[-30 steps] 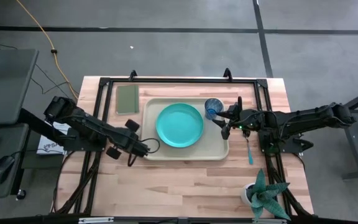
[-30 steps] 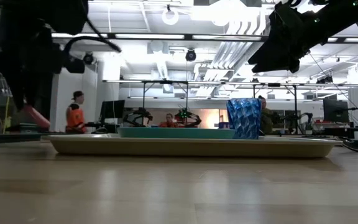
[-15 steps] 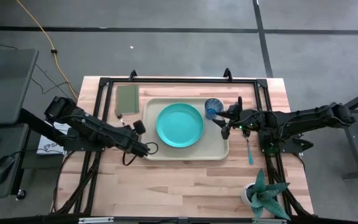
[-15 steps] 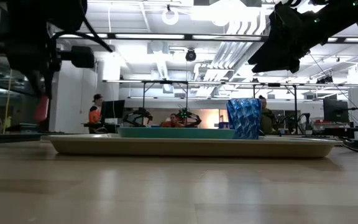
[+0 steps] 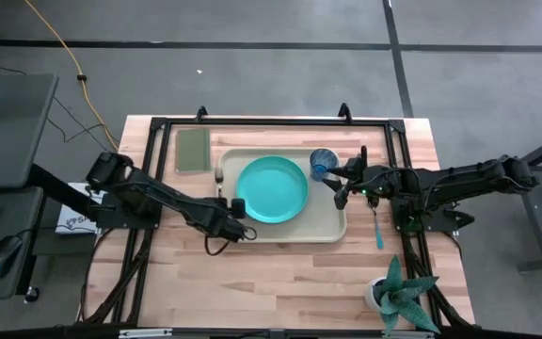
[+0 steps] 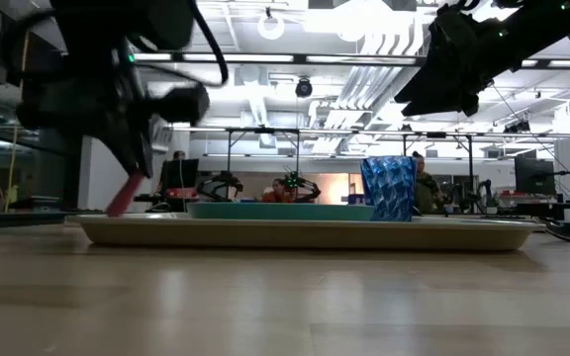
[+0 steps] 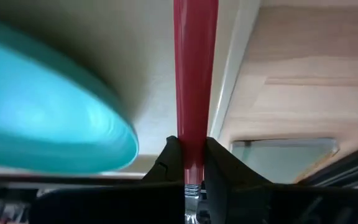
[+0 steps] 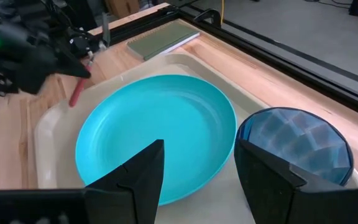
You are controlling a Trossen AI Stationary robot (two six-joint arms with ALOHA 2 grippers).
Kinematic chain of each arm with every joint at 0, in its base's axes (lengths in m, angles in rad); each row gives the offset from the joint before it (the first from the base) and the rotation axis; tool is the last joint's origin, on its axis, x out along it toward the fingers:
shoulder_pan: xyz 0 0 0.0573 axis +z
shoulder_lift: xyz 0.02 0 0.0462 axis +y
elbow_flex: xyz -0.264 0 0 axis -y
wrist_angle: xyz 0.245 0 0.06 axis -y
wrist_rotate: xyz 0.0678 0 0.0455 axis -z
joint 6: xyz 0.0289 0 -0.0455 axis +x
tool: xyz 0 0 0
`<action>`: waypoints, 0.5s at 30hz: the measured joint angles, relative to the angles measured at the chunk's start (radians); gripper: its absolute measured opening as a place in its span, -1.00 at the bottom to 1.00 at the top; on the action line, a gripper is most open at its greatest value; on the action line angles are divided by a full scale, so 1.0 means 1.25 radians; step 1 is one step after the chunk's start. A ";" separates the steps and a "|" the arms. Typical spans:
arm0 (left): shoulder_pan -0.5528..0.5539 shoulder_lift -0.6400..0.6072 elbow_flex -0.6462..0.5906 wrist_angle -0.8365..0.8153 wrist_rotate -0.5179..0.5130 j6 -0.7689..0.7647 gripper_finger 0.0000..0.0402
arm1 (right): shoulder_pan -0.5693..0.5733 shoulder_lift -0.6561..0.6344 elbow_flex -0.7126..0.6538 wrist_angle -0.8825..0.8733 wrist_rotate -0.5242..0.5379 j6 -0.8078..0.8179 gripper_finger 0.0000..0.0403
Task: Pick and place plate/cup/fork/spoon on tray
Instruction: Put the pink fork on the light brown serving tray at the left of the light blue plate
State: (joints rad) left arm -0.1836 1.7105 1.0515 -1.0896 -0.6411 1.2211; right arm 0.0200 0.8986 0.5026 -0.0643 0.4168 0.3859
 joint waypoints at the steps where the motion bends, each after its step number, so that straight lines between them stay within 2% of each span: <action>1: 0.009 0.012 0.000 0.005 0.000 0.020 -1.00 | 0.000 0.000 0.000 0.000 0.000 -0.001 -0.07; 6: 0.064 0.046 0.000 0.081 0.020 0.070 -1.00 | 0.000 0.000 0.000 -0.005 0.000 -0.022 -0.07; 11: 0.120 0.049 0.000 0.165 0.093 0.121 -1.00 | 0.000 0.000 0.000 -0.006 0.000 -0.041 -0.07; 15: 0.153 0.052 0.000 0.183 0.125 0.191 -1.00 | 0.000 0.000 0.000 -0.006 -0.001 -0.042 -0.07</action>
State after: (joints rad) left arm 0.0074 1.7753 1.0512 -0.8614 -0.4844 1.4598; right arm 0.0200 0.8986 0.5026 -0.0713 0.4160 0.3338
